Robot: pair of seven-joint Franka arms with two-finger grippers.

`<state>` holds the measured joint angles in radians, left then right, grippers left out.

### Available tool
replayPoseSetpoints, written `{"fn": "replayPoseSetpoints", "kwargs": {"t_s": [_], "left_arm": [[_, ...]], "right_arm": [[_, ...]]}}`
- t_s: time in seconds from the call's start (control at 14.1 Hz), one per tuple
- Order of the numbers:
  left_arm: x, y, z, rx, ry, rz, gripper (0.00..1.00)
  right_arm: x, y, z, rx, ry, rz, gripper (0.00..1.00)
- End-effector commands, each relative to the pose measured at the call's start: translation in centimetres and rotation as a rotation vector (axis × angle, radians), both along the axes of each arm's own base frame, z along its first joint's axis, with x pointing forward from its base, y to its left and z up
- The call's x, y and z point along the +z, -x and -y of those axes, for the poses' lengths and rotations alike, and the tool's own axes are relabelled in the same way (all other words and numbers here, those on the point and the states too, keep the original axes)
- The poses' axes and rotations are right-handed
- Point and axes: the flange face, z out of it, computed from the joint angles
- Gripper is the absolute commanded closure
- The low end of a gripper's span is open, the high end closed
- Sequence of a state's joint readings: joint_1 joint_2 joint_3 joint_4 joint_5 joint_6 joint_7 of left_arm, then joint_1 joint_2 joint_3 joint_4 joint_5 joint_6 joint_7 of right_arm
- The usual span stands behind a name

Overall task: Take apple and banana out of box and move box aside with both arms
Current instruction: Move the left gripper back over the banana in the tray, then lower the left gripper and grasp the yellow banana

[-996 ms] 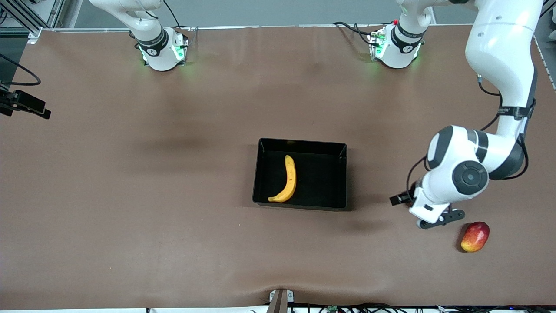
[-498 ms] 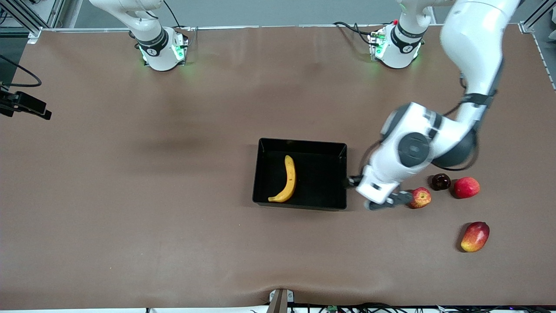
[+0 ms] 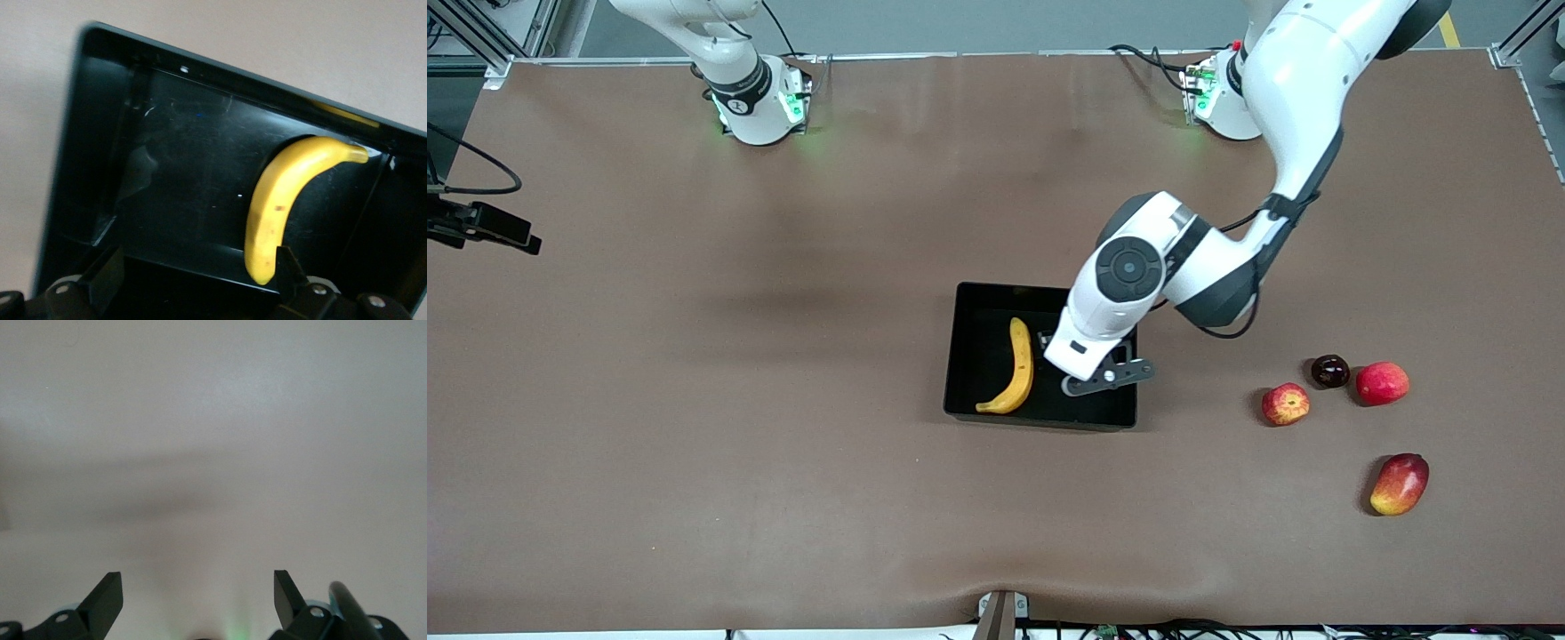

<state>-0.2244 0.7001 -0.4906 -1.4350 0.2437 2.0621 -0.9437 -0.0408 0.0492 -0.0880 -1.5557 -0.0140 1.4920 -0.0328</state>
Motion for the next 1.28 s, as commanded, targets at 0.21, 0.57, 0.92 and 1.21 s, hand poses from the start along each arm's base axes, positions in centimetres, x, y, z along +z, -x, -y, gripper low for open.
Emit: {"fn": "replayPoseSetpoints", "kwargs": {"t_s": [0.21, 0.57, 0.92, 1.21], "left_arm": [[-5.2, 0.9, 4.6, -0.071, 0.019, 0.082, 0.00], [-8.2, 1.7, 8.2, -0.151, -0.005, 0.152, 0.00], [-10.7, 2.3, 8.8, -0.164, 0.011, 0.151, 0.15], [-11.1, 2.7, 9.1, -0.163, 0.009, 0.143, 0.64]], "right_arm": [[0.4, -0.3, 0.2, 0.005, -0.019, 0.008, 0.00], [0.1, -0.4, 0.2, 0.006, -0.020, 0.002, 0.00], [-2.0, -1.3, 0.7, 0.000, -0.020, -0.033, 0.00], [-2.4, -1.5, 0.4, 0.007, -0.012, -0.042, 0.00]]}}
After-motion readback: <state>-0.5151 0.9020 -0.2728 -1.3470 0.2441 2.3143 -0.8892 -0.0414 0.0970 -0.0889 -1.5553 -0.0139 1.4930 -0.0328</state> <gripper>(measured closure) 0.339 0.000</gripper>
